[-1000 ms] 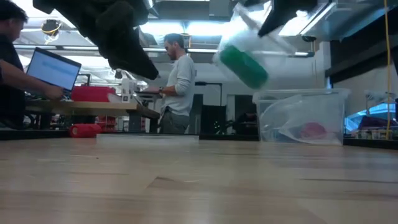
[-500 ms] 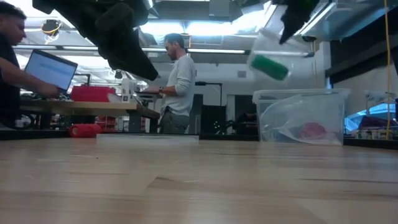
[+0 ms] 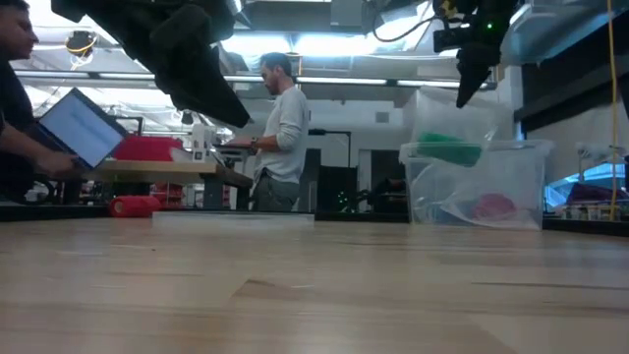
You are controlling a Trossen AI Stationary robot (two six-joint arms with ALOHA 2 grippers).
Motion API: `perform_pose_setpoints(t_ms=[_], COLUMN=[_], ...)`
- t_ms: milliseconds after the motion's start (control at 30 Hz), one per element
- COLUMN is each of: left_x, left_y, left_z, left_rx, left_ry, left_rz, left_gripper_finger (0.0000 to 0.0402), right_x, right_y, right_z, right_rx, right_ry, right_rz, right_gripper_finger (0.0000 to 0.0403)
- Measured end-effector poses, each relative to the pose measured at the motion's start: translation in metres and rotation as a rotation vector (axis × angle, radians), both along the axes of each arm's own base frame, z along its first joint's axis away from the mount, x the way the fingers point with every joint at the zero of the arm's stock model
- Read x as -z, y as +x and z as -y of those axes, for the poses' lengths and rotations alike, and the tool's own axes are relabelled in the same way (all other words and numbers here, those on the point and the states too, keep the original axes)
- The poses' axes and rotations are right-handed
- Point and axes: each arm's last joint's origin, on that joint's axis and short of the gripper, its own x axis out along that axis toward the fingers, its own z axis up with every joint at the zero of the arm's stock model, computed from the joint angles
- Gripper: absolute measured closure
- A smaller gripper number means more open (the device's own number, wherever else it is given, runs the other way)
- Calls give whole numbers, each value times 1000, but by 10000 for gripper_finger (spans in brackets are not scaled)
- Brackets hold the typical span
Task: Roll bandage
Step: Put the packed rolled green bandage into the transparent container
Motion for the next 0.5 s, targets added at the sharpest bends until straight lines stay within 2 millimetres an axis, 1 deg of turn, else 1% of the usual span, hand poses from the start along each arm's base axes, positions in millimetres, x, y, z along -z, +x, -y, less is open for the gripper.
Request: perform_pose_setpoints(t_ms=[100, 167, 233, 400, 500], left_x=[0, 0, 0, 0, 0], left_y=[0, 0, 0, 0, 0], left_z=[0, 0, 0, 0, 0], left_rx=[1, 1, 1, -1, -1], left_ry=[1, 0, 0, -3, -3], left_rz=[1, 4, 4, 5, 5], left_gripper_finger=[302, 302, 302, 302, 302], right_x=[4, 11, 20, 57, 74], right_y=[5, 7, 7, 6, 6], right_z=[5, 12, 20, 39, 48], right_rx=[-10, 12, 17, 48, 73], right_ry=[-32, -57, -48, 70, 109], right_rz=[-4, -10, -13, -61, -91], right_gripper_finger=[399, 399, 398, 395, 393])
